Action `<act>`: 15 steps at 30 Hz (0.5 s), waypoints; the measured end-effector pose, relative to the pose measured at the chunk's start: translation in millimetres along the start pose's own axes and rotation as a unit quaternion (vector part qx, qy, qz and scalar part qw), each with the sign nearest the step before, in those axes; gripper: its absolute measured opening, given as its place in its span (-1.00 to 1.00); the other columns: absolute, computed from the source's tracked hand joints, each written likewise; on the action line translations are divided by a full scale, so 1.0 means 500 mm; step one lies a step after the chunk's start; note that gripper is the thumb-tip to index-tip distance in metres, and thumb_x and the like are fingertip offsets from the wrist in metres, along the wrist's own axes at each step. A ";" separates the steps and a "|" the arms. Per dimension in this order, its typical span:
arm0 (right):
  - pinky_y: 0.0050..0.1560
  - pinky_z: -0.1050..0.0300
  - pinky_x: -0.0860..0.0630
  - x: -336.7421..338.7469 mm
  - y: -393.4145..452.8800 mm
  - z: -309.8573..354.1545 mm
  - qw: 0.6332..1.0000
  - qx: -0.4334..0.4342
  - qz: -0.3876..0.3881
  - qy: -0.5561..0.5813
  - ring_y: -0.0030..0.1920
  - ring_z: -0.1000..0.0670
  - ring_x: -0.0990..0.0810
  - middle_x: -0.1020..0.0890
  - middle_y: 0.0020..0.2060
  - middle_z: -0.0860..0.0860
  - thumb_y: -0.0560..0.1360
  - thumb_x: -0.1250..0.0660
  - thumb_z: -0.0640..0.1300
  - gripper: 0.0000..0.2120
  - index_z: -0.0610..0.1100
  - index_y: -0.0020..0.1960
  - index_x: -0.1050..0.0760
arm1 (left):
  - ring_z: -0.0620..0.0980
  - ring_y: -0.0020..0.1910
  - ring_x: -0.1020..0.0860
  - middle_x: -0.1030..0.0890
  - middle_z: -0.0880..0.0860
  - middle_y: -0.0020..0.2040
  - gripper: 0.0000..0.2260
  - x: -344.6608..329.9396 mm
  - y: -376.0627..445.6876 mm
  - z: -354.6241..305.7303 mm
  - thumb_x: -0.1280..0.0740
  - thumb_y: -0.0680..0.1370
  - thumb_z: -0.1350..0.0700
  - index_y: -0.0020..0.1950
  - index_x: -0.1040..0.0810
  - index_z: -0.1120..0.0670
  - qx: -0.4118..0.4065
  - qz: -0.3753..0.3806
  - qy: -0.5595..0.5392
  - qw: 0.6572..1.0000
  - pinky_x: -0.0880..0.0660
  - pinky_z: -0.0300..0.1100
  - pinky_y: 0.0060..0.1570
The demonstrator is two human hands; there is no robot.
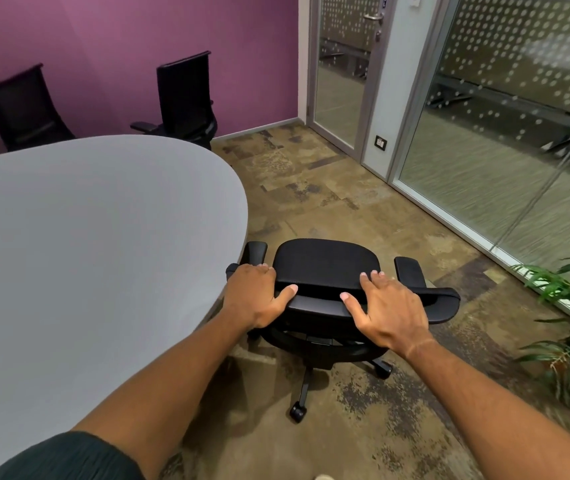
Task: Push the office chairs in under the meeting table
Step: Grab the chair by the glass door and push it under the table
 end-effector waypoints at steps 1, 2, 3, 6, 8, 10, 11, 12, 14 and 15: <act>0.46 0.00 -0.26 0.000 -0.002 -0.007 1.000 0.003 0.000 0.001 0.47 -0.12 -0.35 -0.41 0.45 -0.19 0.58 0.13 0.34 -0.24 -0.19 0.51 -0.30 | 0.02 -0.18 -0.51 -0.54 0.00 -0.21 -0.42 0.002 -0.005 -0.009 0.07 0.51 -0.37 -0.16 -0.51 0.06 0.004 -0.002 -0.003 1.000 -0.44 -0.08 -0.11; 0.45 0.00 -0.27 0.002 -0.004 -0.015 1.000 0.005 -0.002 0.001 0.46 -0.12 -0.36 -0.42 0.44 -0.19 0.58 0.13 0.34 -0.24 -0.19 0.50 -0.31 | 0.01 -0.18 -0.51 -0.52 0.00 -0.21 -0.43 0.004 -0.010 -0.017 0.07 0.51 -0.36 -0.16 -0.49 0.06 0.008 -0.005 -0.006 1.000 -0.43 -0.08 -0.11; 0.45 0.00 -0.27 0.002 -0.005 -0.022 1.000 0.008 -0.002 0.001 0.46 -0.12 -0.36 -0.43 0.44 -0.19 0.58 0.12 0.34 -0.24 -0.19 0.50 -0.31 | 0.01 -0.19 -0.50 -0.51 -0.01 -0.22 -0.44 0.007 -0.014 -0.025 0.06 0.51 -0.36 -0.18 -0.48 0.06 0.013 -0.006 -0.009 1.000 -0.42 -0.09 -0.12; 0.45 0.00 -0.28 0.002 -0.005 -0.039 1.000 0.018 0.001 0.002 0.45 -0.12 -0.37 -0.44 0.43 -0.19 0.58 0.12 0.34 -0.24 -0.19 0.49 -0.33 | -0.01 -0.22 -0.48 -0.49 -0.01 -0.24 -0.44 0.012 -0.019 -0.045 0.08 0.50 -0.37 -0.20 -0.45 0.05 0.022 -0.006 -0.008 1.000 -0.43 -0.09 -0.14; 0.45 0.00 -0.27 0.002 -0.004 -0.047 1.000 0.020 0.003 0.003 0.45 -0.12 -0.37 -0.44 0.43 -0.19 0.57 0.15 0.35 -0.22 -0.19 0.49 -0.33 | -0.01 -0.23 -0.48 -0.50 0.00 -0.24 -0.43 0.012 -0.023 -0.052 0.10 0.49 -0.37 -0.20 -0.45 0.06 0.029 -0.012 -0.007 0.999 -0.44 -0.10 -0.16; 0.45 0.00 -0.27 0.001 -0.004 -0.051 1.000 0.021 0.004 0.003 0.45 -0.12 -0.37 -0.44 0.42 -0.20 0.55 0.19 0.36 -0.19 -0.19 0.49 -0.33 | -0.02 -0.21 -0.50 -0.52 0.00 -0.23 -0.42 0.010 -0.025 -0.057 0.10 0.48 -0.38 -0.19 -0.47 0.05 0.035 -0.017 -0.007 0.999 -0.45 -0.10 -0.13; 0.45 -0.01 -0.27 0.000 -0.004 -0.053 1.000 0.022 0.004 0.004 0.45 -0.13 -0.38 -0.45 0.41 -0.20 0.54 0.21 0.36 -0.17 -0.19 0.48 -0.34 | -0.02 -0.20 -0.50 -0.53 -0.01 -0.22 -0.41 0.008 -0.025 -0.059 0.10 0.48 -0.38 -0.17 -0.48 0.05 0.037 -0.018 -0.009 0.999 -0.46 -0.10 -0.11; 0.45 -0.01 -0.27 0.000 -0.004 -0.054 1.000 0.024 0.004 0.007 0.44 -0.13 -0.38 -0.45 0.41 -0.20 0.53 0.23 0.37 -0.16 -0.19 0.48 -0.35 | -0.03 -0.20 -0.50 -0.53 -0.02 -0.22 -0.41 0.006 -0.025 -0.059 0.10 0.49 -0.38 -0.16 -0.49 0.05 0.041 -0.019 -0.011 0.999 -0.47 -0.11 -0.10; 0.45 -0.02 -0.27 -0.001 -0.004 -0.056 1.000 0.028 0.003 0.014 0.44 -0.14 -0.39 -0.46 0.40 -0.21 0.52 0.24 0.37 -0.14 -0.21 0.47 -0.36 | -0.06 -0.23 -0.48 -0.51 -0.04 -0.24 -0.43 0.004 -0.025 -0.060 0.07 0.49 -0.38 -0.16 -0.49 0.03 0.046 -0.025 -0.016 0.999 -0.47 -0.13 -0.11; 0.45 -0.03 -0.27 -0.002 -0.005 -0.057 0.999 0.030 0.002 0.016 0.43 -0.15 -0.39 -0.47 0.39 -0.22 0.52 0.24 0.37 -0.14 -0.21 0.46 -0.36 | -0.06 -0.25 -0.47 -0.50 -0.04 -0.25 -0.45 0.004 -0.026 -0.061 0.05 0.50 -0.38 -0.17 -0.49 0.03 0.047 -0.028 -0.018 0.998 -0.48 -0.13 -0.12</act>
Point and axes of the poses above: each hand's wrist, its own y-axis towards the middle knuckle, its own x-axis out of the back of the hand, z = x × y, the point moved 10 cm from there along y, towards the middle knuckle
